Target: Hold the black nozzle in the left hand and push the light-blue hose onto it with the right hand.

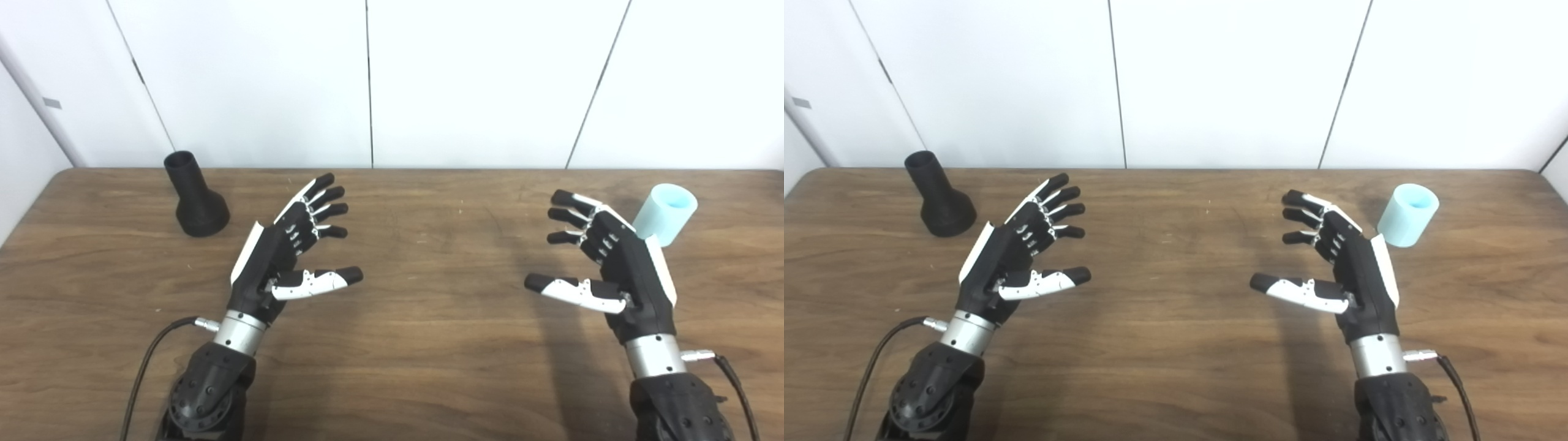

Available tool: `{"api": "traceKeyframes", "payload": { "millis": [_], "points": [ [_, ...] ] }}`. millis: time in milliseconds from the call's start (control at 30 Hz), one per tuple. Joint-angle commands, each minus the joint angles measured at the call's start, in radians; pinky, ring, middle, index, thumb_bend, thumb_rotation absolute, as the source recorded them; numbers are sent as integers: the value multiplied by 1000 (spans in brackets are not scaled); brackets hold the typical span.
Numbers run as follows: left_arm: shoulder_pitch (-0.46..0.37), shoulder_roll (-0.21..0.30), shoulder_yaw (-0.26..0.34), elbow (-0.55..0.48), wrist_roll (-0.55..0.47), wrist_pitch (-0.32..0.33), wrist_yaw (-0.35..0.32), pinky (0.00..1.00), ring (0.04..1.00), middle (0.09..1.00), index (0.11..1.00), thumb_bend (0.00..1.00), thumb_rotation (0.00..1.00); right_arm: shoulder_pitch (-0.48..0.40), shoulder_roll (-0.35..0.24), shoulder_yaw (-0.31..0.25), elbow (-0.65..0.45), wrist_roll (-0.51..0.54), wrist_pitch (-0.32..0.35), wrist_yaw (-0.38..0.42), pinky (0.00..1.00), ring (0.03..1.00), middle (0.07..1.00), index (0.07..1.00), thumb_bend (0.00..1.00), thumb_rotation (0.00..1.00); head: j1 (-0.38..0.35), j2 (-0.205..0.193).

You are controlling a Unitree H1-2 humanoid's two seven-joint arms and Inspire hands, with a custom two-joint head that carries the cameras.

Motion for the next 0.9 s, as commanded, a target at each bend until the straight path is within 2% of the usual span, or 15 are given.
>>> {"api": "traceKeyframes", "payload": {
  "millis": [0,133,267,300,400,567,700,800,867],
  "points": [
    [-35,-12,-9,-17,2,-25,4,656,814,859,861,865,116,-20,-20,-13,-6,19,-45,7,605,772,835,834,792,96,14,0],
    [-34,-31,-26,-8,19,-31,10,651,807,853,860,872,128,-14,-41,-29,-4,50,-40,19,610,774,844,866,773,71,82,-17],
    [-32,-39,-33,-5,26,-34,13,652,806,851,859,872,129,-10,-48,-33,-6,65,-33,24,623,778,862,916,765,62,92,-22],
    [-32,-43,-36,-2,29,-35,12,652,806,851,859,872,129,-8,-51,-35,-7,77,-25,27,623,778,863,918,765,61,140,-42],
    [-36,-45,-37,11,27,-40,9,639,794,844,856,871,122,-6,-53,-39,-2,106,-7,35,639,807,886,944,760,52,145,-55],
    [-43,-38,-20,19,7,-35,9,564,709,757,805,849,89,-16,-52,-37,40,118,-52,44,620,790,882,941,771,70,157,-85],
    [-47,-44,3,7,24,-40,36,528,663,705,779,795,96,-25,-56,-38,82,117,-102,51,606,777,876,929,779,76,172,-105],
    [-61,-25,26,-14,68,-41,65,522,666,709,771,755,138,-31,-58,-37,96,112,-111,51,606,776,872,921,783,79,188,-124],
    [-75,5,43,-32,90,-30,69,565,707,728,770,740,157,-33,-58,-37,100,113,-113,50,604,773,870,916,786,83,199,-139]
  ]
}}
